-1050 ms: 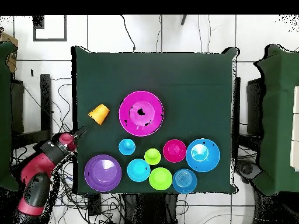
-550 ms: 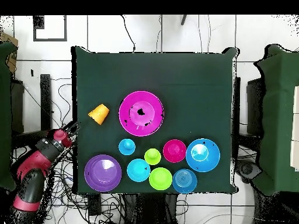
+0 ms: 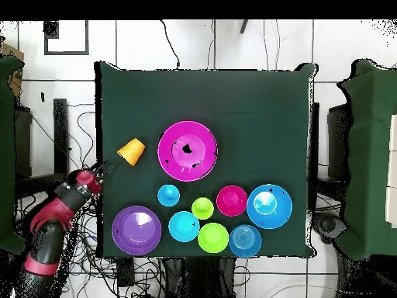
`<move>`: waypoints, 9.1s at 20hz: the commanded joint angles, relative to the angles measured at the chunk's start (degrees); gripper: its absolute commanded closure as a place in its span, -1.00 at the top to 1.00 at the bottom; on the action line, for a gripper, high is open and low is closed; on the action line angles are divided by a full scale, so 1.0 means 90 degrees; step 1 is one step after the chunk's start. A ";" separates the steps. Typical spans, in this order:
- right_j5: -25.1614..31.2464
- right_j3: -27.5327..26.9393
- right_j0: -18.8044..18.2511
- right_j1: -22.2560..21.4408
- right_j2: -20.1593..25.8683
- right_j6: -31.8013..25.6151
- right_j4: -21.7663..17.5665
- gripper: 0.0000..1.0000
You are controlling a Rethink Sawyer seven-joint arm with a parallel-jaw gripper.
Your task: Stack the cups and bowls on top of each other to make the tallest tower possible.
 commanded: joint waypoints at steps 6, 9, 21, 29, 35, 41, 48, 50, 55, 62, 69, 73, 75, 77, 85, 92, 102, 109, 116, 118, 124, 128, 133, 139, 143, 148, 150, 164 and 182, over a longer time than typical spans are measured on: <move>0.0692 -0.1114 -0.0328 0.0401 0.0284 0.2104 0.0020 1.00; 0.0701 -0.1161 -0.0362 0.0406 0.0252 0.2092 0.0044 1.00; 0.0624 -0.1270 -0.0519 0.0589 0.0017 0.2158 0.0095 1.00; 0.0556 -0.1311 -0.0619 0.0774 -0.0109 0.2245 0.0121 1.00; 0.0474 -0.1216 -0.0626 0.0913 -0.0114 0.2181 0.0149 1.00; 0.0301 -0.1097 -0.0664 0.0947 -0.0048 0.2006 0.0185 1.00; 0.0124 -0.0998 -0.0738 0.0755 0.0046 0.1811 0.0262 1.00; 0.0086 -0.0967 -0.0786 0.0650 0.0058 0.1731 0.0282 1.00; -0.0345 -0.0608 -0.0759 0.0158 0.0539 0.1167 0.0359 1.00; -0.1313 0.0390 -0.0799 -0.1817 0.1915 -0.0496 0.0147 1.00; -0.2371 0.1043 -0.1706 -0.4105 0.3116 -0.1881 -0.0897 1.00; -0.2384 0.1052 -0.2231 -0.4996 0.3396 -0.2192 -0.1587 1.00; -0.2134 0.0902 -0.2536 -0.5385 0.3394 -0.2359 -0.1901 1.00; -0.2032 0.0758 -0.2805 -0.5707 0.3504 -0.2473 -0.2204 1.00; -0.1147 0.0274 -0.2492 -0.5013 0.2865 -0.1310 -0.2372 1.00; 0.1171 -0.0599 -0.2481 -0.3938 0.1750 0.0035 -0.2372 1.00; 0.2326 -0.1124 -0.2639 -0.3122 0.1217 0.1055 -0.2007 1.00; 0.2698 -0.1379 -0.2724 -0.2686 0.0918 0.1685 -0.1654 1.00; 0.3211 -0.2390 -0.3204 -0.2084 0.0109 0.2723 -0.1223 1.00; 0.3356 -0.2655 -0.3343 -0.1987 -0.0098 0.2920 -0.1123 1.00; 0.4019 -0.3637 -0.3822 -0.1895 -0.0769 0.3614 -0.0810 1.00; 0.4215 -0.4059 -0.4070 -0.1784 -0.1120 0.3895 -0.0608 1.00; 0.4360 -0.4121 -0.4040 -0.1809 -0.1190 0.3894 -0.0442 1.00; 0.4523 -0.4049 -0.3862 -0.2005 -0.1001 0.3752 -0.0402 1.00; 0.4532 -0.3960 -0.3754 -0.1952 -0.0964 0.3785 -0.0407 1.00; 0.4414 -0.3710 -0.3543 -0.1860 -0.0820 0.3737 -0.0450 1.00; 0.4260 -0.3595 -0.3468 -0.1771 -0.0758 0.3723 -0.0467 1.00; 0.3957 -0.2626 -0.2914 -0.1436 -0.0244 0.3043 -0.0874 1.00; 0.5182 -0.3694 -0.3506 -0.0647 -0.1222 0.3888 -0.1040 1.00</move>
